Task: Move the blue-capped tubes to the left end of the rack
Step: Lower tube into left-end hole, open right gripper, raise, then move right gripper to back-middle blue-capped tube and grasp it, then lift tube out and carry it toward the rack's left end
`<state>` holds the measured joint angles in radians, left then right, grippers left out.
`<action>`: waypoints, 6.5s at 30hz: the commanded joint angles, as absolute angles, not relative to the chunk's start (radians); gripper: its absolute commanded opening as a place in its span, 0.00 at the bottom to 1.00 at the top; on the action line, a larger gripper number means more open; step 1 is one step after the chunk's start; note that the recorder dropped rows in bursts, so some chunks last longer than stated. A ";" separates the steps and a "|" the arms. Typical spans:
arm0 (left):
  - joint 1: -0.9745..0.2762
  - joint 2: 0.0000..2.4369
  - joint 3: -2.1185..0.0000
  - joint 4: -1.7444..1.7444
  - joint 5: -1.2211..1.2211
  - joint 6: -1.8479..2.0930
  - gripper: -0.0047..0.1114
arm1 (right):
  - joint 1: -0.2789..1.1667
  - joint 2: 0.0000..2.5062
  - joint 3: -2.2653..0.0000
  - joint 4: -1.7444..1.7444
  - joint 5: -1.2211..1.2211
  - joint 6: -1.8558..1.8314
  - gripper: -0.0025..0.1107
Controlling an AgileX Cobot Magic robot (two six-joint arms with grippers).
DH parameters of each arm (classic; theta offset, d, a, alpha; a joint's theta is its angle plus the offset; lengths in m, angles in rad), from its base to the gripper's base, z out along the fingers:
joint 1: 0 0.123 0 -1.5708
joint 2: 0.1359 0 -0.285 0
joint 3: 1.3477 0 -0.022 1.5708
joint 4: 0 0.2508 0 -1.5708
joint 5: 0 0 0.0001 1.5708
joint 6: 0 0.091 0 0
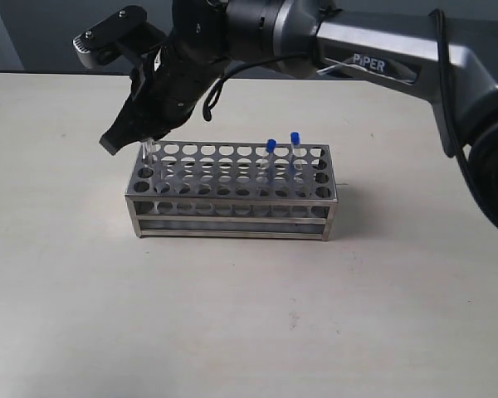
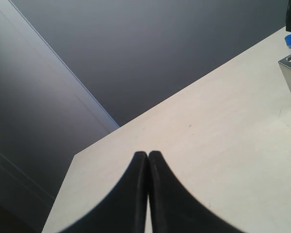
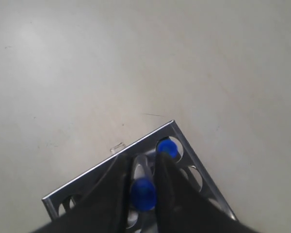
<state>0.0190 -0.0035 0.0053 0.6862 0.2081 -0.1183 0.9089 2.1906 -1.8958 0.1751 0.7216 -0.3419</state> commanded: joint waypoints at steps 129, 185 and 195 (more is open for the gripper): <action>0.019 0.000 0.000 0.685 0.204 -0.121 0.05 | 0.710 2.116 -1.819 -0.015 1.090 -0.098 0.36; 0.019 0.000 0.000 0.685 0.204 -0.121 0.05 | 0.840 2.050 -1.945 0.221 1.071 -0.351 0.02; 0.019 0.000 0.000 0.685 0.202 -0.121 0.05 | 0.840 2.136 -2.070 0.326 1.115 -0.405 0.02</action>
<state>0.0190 -0.0035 0.0053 0.6862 0.2081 -0.1183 0.8412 2.1221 -2.0484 0.2967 1.1109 -0.3793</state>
